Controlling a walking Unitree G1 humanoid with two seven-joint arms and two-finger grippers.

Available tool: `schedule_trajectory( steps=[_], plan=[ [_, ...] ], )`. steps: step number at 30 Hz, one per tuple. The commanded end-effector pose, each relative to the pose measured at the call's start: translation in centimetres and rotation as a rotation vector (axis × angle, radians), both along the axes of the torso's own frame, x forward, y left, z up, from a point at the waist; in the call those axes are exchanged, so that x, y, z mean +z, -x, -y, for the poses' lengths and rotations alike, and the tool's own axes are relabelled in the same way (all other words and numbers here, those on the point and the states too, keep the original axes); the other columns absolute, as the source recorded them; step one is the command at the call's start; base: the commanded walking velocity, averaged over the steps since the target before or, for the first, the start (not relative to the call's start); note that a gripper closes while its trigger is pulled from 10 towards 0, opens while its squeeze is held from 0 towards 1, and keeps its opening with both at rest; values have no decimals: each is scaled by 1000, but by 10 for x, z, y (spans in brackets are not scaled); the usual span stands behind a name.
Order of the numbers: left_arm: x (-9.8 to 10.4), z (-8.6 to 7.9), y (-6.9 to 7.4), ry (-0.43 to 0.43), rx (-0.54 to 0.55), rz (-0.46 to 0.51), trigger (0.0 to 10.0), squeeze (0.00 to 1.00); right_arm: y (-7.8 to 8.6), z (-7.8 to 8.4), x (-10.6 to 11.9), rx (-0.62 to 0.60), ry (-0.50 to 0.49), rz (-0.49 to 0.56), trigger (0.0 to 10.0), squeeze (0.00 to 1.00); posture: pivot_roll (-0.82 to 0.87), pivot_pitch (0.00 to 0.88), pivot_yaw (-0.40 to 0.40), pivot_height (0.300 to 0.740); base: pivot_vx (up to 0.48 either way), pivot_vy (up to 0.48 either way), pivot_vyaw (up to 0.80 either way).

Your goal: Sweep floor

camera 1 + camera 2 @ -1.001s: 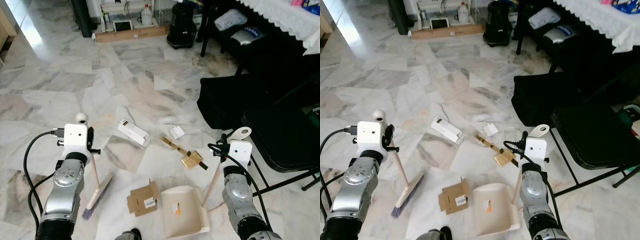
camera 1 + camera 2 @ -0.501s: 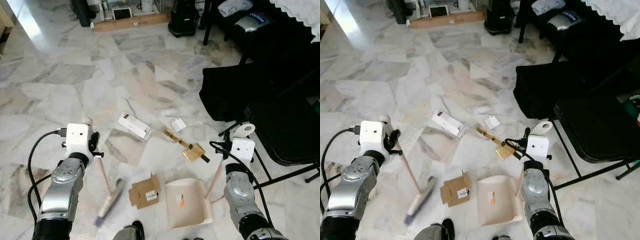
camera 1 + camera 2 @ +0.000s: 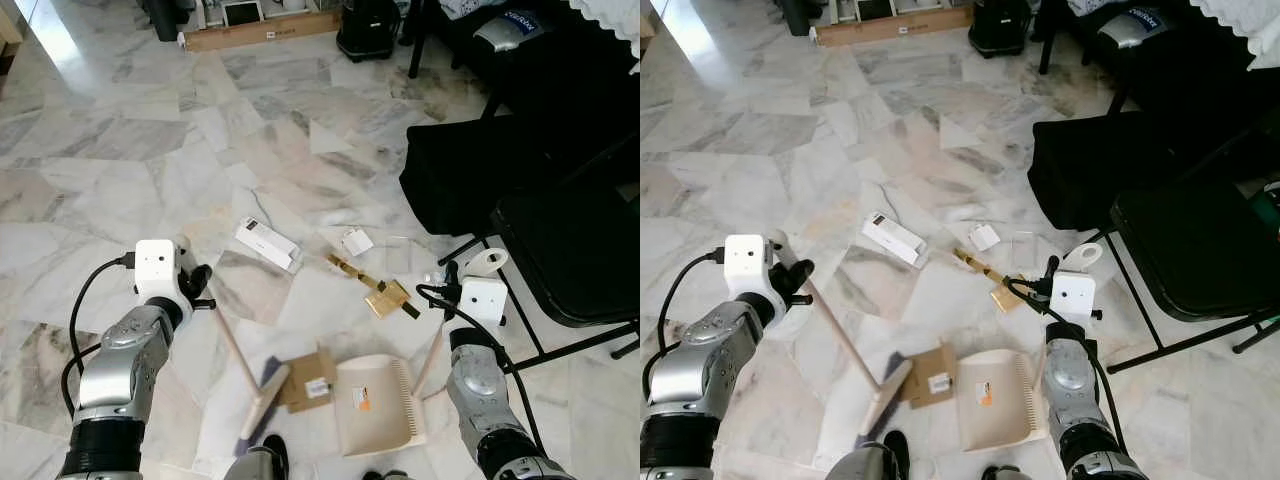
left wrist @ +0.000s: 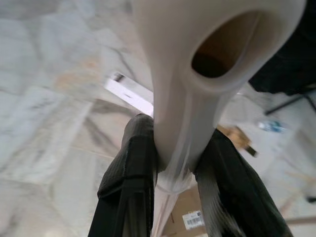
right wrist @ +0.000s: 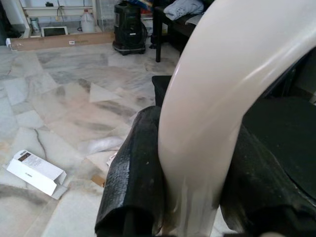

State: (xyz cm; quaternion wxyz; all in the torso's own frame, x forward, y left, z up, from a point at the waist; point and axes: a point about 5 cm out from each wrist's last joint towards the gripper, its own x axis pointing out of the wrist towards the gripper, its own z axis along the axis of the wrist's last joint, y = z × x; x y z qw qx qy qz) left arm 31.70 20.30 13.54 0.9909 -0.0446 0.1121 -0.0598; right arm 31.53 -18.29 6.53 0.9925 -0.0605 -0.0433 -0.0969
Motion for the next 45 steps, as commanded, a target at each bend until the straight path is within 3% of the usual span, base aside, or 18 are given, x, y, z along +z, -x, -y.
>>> schedule_trajectory(
  steps=[1,6,22,32,36,39,45],
  plan=[
    [-10,6,2,49,-79,-71,10000,0,1,-2,-3,9,2,-16,10000,0,104,234,27,740,0,0,0],
    [-6,11,0,64,-141,-64,10000,0,-1,-3,-3,14,2,-18,10000,0,106,230,25,740,0,0,0],
    [18,17,-16,175,-175,21,10000,0,-10,-6,6,6,-38,-8,10000,0,105,182,23,740,0,0,0],
    [27,15,-17,139,-224,52,10000,0,-16,-7,10,-18,-89,-6,10000,0,126,149,26,740,0,0,0],
    [39,4,-21,121,-173,120,10000,0,-22,-10,18,-10,-92,16,10000,0,126,123,23,740,0,0,0],
    [58,-5,-22,96,-109,223,10000,0,-28,-9,26,-8,-94,38,10000,0,120,95,20,740,0,0,0],
    [83,-9,-18,68,-96,333,10000,0,-32,-4,31,-19,-106,42,10000,0,132,46,8,740,0,0,0]
  ],
)
